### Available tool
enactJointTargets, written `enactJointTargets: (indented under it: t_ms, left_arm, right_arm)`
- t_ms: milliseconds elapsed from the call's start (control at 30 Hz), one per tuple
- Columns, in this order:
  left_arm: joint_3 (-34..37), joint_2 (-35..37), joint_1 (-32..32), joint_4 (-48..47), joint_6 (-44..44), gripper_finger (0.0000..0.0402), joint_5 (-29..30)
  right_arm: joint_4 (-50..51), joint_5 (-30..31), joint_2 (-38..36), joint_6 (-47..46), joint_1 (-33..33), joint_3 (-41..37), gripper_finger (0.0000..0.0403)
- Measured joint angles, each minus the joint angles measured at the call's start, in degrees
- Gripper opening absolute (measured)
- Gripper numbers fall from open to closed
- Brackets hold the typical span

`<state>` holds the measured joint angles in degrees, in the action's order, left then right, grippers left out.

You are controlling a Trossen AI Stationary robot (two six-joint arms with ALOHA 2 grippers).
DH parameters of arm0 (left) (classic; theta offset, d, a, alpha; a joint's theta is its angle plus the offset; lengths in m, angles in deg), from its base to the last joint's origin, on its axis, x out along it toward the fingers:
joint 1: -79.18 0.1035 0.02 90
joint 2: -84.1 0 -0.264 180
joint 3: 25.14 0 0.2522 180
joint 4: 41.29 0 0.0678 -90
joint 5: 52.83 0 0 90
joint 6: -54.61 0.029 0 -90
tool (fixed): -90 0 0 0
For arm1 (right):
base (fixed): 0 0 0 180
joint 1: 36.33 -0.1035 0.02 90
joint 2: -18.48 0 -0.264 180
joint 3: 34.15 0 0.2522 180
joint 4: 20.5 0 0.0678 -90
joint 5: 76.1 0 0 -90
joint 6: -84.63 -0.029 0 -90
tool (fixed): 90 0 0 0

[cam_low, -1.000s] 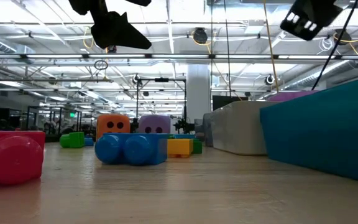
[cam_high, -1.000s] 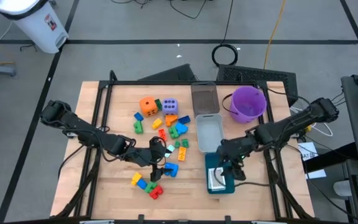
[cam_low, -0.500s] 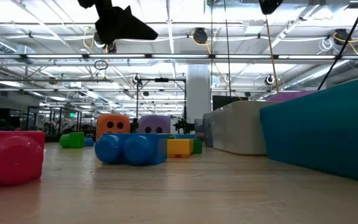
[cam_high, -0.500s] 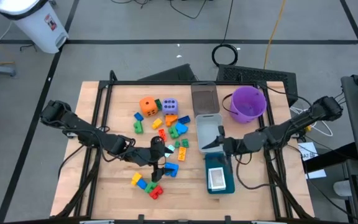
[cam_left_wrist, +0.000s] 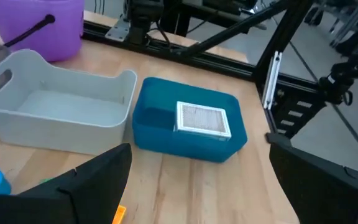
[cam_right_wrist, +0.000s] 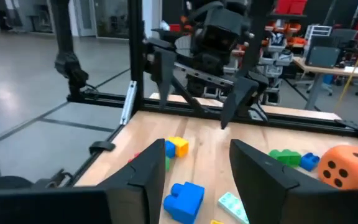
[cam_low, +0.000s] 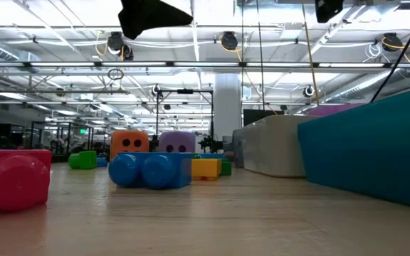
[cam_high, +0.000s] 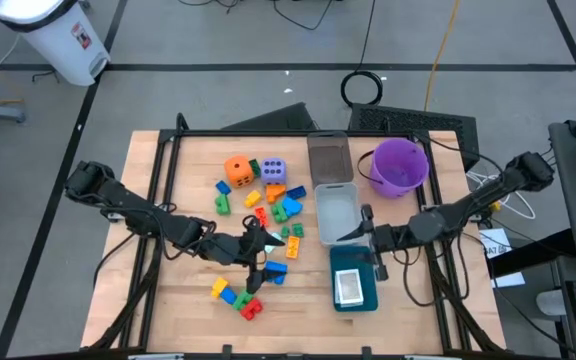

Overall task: Pick & Place Toys
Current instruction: Adjust the game piece on the table

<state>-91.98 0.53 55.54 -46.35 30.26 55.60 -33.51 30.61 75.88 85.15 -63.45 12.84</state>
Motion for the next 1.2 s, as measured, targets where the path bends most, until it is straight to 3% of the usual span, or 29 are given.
enactJointTargets:
  t_ms: [100, 267, 333, 533, 633, 800, 933, 1067, 1200]
  left_arm:
    - [0.0, 0.0, 0.0, -1.5, -2.4, 0.039, -2.4]
    - [0.0, 0.0, -3.5, -6.7, -9.0, 0.039, -17.0]
    - [0.0, 0.0, -6.9, -10.8, -10.8, 0.039, -19.3]
    - [0.0, -4.8, -19.5, -21.0, -12.8, 0.039, -5.5]
    - [0.0, -7.8, -22.7, -18.6, -18.1, 0.039, -6.2]
    - [-0.1, -12.3, -23.4, -8.7, -20.0, 0.039, -9.7]
    - [-0.1, -18.0, -21.9, -4.8, -23.6, 0.039, -18.9]
    - [-0.4, -21.2, -19.4, -8.9, -24.2, 0.039, -24.6]
    - [-0.4, -20.3, -16.9, -14.9, -21.9, 0.039, -25.5]
  right_arm:
    - [0.0, 0.0, -0.5, 0.0, -1.3, 0.0, 0.015]
    - [0.3, -0.1, -0.2, 0.2, -2.7, 0.0, 0.0149]
    - [0.5, -0.2, -0.2, 0.1, -2.7, 0.0, 0.0147]
    - [0.5, -0.2, -0.2, -0.2, -2.6, 0.0, 0.0146]
    - [0.5, -0.2, -0.2, -0.3, -2.6, 0.0, 0.0146]
    - [0.5, -0.2, -0.2, -1.8, -2.6, 0.0, 0.0146]
    - [0.5, -0.2, -0.2, -1.7, -2.6, 0.0, 0.0146]
    - [0.5, -0.2, -0.2, -1.5, -2.6, 0.0, 0.0146]
    - [0.5, -0.3, -0.2, -1.4, -2.6, 0.0, 0.0146]
